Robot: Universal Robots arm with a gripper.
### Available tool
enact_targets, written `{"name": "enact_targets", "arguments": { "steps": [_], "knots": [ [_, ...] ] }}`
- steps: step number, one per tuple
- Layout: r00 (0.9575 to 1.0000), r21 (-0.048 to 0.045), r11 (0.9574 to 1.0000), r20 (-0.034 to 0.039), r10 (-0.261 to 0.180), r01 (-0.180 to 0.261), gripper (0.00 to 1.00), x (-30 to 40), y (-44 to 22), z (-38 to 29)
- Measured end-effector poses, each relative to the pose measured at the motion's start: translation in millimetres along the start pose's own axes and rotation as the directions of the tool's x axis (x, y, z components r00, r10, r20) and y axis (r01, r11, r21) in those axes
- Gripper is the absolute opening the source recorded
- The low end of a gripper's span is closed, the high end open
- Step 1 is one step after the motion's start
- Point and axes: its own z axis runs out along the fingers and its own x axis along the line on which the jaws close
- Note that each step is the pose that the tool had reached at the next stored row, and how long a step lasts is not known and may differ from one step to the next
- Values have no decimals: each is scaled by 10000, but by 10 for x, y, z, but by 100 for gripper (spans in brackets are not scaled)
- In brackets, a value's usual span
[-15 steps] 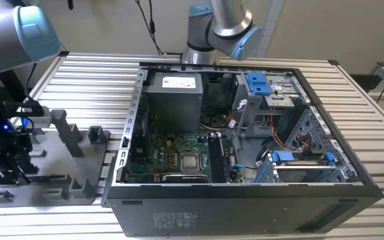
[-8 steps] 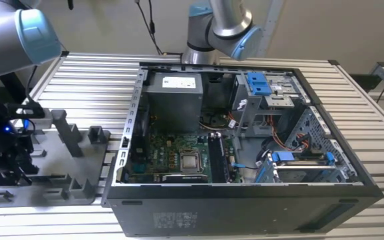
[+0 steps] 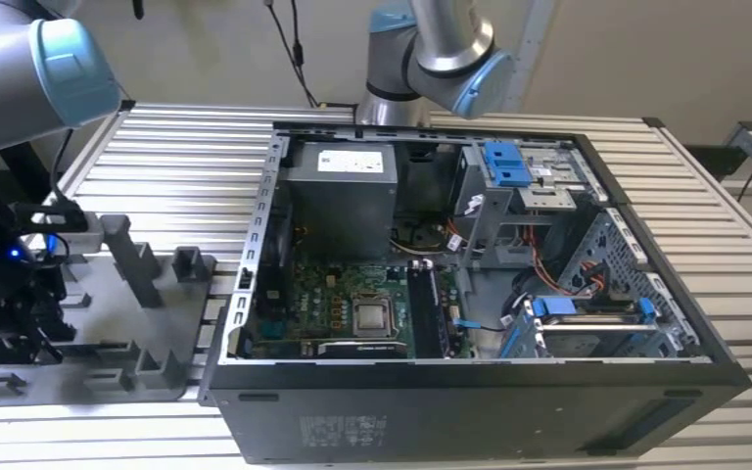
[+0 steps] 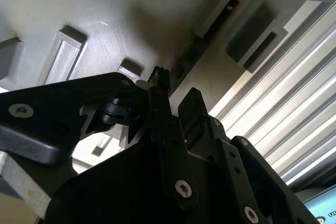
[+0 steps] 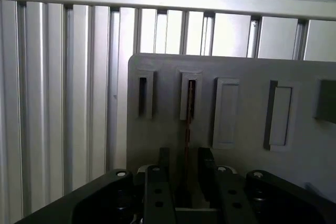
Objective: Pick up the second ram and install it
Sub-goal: 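Pick up the second ram and move it above second insertion slot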
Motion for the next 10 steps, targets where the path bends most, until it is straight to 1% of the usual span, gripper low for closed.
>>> {"name": "enact_targets", "arguments": {
  "steps": [3, 5, 7, 9, 10],
  "knots": [
    [10000, 1, 10000, 1, 0, 0, 36, 0, 0, 0],
    [10000, 1, 10000, 0, 0, 0, 34, 0, 0, 0],
    [10000, 2, 10000, 1, 0, 0, 21, 0, 0, 0],
    [10000, 2, 10000, 0, 0, 0, 21, 0, 0, 0],
    [10000, 2, 10000, 0, 0, 0, 15, 0, 0, 0]
  ]
}}
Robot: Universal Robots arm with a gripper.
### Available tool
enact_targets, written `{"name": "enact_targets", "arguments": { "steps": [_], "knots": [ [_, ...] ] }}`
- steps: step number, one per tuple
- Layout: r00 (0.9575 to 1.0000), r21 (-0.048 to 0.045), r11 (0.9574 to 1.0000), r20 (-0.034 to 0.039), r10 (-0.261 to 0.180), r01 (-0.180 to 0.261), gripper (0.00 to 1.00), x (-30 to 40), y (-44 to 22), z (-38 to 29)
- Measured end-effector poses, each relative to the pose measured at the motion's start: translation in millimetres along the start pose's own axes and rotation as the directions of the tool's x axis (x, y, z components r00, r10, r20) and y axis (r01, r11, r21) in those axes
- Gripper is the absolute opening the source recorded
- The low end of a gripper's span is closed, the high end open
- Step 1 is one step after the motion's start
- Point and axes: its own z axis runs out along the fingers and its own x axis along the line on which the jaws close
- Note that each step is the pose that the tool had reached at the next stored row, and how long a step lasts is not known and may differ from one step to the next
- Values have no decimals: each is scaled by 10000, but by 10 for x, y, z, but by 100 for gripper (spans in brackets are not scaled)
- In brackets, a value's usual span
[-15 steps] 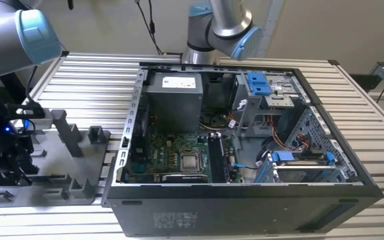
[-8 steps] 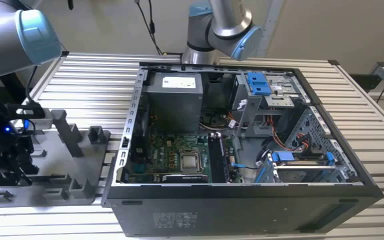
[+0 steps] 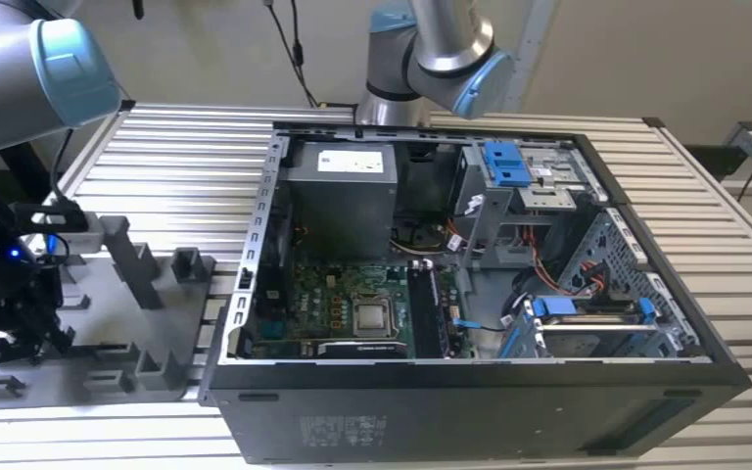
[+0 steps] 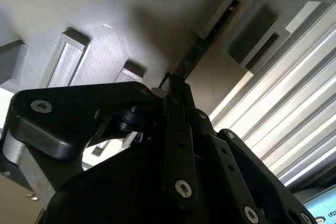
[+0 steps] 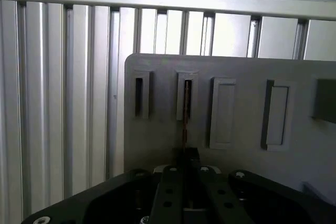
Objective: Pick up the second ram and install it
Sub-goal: 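Pick up the second ram and move it above second insertion slot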
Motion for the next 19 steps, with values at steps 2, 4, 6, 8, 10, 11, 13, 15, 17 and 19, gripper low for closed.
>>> {"name": "enact_targets", "arguments": {
  "steps": [2, 4, 6, 8, 10, 11, 13, 15, 17, 19],
  "knots": [
    [10000, 1, 10000, 0, 0, 0, 15, 0, 0, 0],
    [10000, 1, 10000, 0, 0, 0, 15, 0, 0, 0],
    [10000, 1, 10000, 0, 0, 0, 14, 0, 0, 0],
    [10000, 1, 10000, 0, 0, 0, 13, 0, 0, 0],
    [10000, 2, 10000, 0, 0, 0, 13, 0, 0, 0],
    [10000, 2, 10000, 0, 0, 0, 13, 0, 0, 0],
    [10000, 3, 10000, 1, 0, 0, 13, 0, 0, 0],
    [10000, 5, 10000, 0, 0, 0, 13, 0, 0, -1],
    [10000, 5, 10000, 1, 0, 0, 13, 1, 0, -17],
    [10000, 3, 10000, 0, 0, 0, 13, 1, -1, -50]
  ]
}}
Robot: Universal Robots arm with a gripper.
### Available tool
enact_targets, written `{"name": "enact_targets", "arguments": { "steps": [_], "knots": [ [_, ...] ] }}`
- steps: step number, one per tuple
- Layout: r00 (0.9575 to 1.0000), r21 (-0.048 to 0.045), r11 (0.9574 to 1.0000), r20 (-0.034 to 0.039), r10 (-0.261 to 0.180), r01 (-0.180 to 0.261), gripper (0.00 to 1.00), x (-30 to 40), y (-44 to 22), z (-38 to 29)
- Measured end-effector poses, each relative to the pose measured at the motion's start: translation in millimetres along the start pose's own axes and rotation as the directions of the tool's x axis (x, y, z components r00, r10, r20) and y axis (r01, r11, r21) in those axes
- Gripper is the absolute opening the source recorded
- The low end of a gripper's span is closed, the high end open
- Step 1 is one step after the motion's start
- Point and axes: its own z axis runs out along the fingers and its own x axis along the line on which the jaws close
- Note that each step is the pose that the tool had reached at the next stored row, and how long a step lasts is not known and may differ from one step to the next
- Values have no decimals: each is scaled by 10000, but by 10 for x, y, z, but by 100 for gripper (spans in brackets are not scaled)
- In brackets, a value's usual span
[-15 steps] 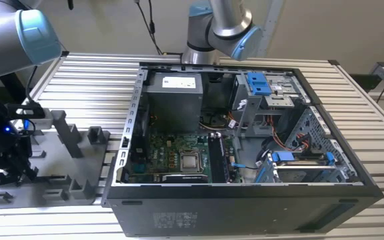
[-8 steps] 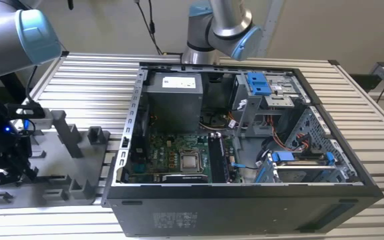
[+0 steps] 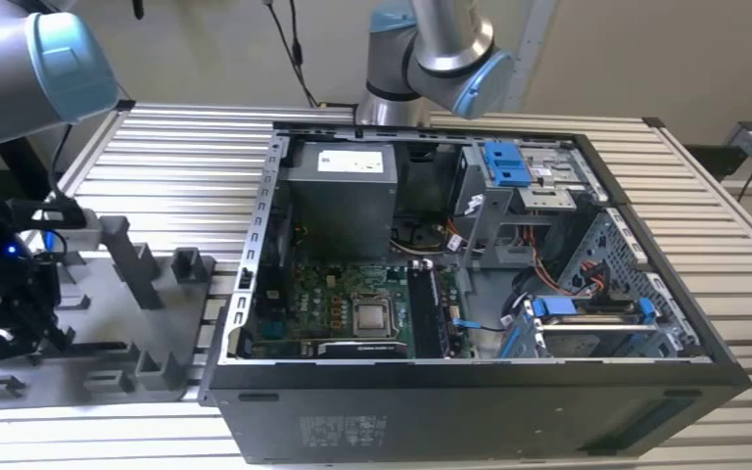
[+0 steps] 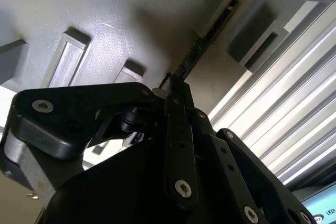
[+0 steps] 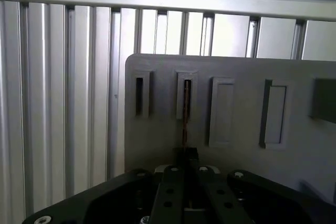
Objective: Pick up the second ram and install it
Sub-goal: 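Pick up the second ram and move it above second insertion slot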
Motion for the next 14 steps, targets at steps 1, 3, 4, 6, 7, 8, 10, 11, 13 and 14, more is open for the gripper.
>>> {"name": "enact_targets", "arguments": {
  "steps": [1, 3, 4, 6, 7, 8, 10, 11, 13, 14],
  "knots": [
    [10000, 1, 10000, 1, 0, 0, 13, 0, -1, -16],
    [10000, 1, 10000, 1, 0, 0, 13, 1, -1, -49],
    [10000, 0, 10000, 1, 0, 0, 13, 1, -2, -66],
    [10000, 0, 10000, 1, 1, -1, 13, 1, -2, -100],
    [10000, 0, 10000, 0, 1, -1, 13, 2, -3, -117],
    [10000, 0, 10000, 0, 1, -1, 13, 2, -3, -133],
    [10000, 1, 10000, 0, 0, 0, 13, 3, -4, -162],
    [10000, 1, 10000, 1, 1, -1, 13, 3, -5, -179],
    [10000, 1, 10000, 1, 0, 0, 13, 4, -5, -216],
    [10000, 0, 10000, 0, 0, 0, 13, 4, -6, -230]
  ]
}}
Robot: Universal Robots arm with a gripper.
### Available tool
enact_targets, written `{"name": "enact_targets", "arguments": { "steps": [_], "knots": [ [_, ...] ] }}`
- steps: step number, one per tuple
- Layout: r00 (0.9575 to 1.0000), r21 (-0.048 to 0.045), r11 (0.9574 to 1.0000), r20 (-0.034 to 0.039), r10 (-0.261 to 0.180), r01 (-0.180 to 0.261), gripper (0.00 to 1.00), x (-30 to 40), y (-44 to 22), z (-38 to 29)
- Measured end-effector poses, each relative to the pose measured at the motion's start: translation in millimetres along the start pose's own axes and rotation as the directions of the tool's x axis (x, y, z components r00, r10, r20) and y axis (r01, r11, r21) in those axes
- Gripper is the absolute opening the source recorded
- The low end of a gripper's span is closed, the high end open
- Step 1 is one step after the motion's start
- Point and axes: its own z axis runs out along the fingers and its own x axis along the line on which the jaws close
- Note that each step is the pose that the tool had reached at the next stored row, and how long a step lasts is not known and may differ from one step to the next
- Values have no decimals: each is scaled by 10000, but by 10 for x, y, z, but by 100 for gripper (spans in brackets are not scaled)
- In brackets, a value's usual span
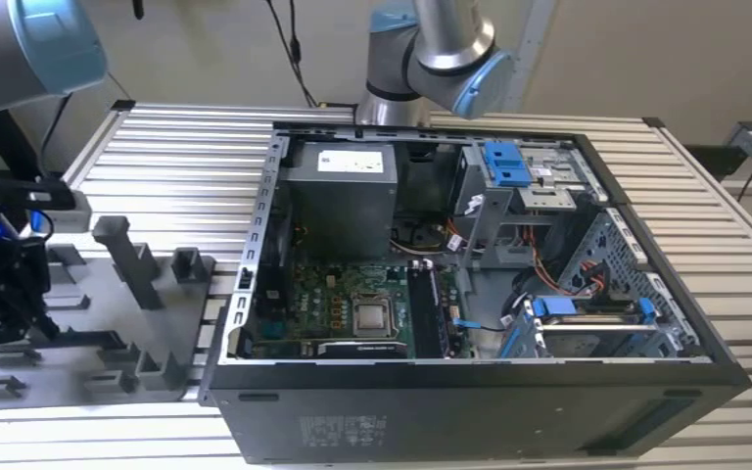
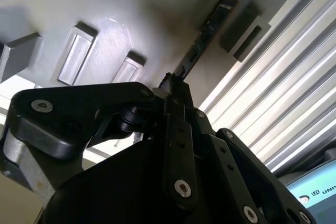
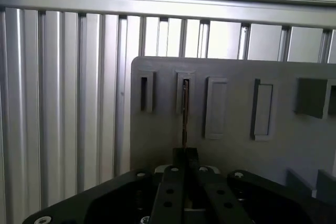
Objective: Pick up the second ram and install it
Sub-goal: 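Pick up the second ram and move it above second insertion slot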
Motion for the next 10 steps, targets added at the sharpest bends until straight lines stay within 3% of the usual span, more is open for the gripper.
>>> {"name": "enact_targets", "arguments": {
  "steps": [10],
  "knots": [
    [10000, 0, 10000, 0, 0, 0, 13, 2, -3, -100]
  ]
}}
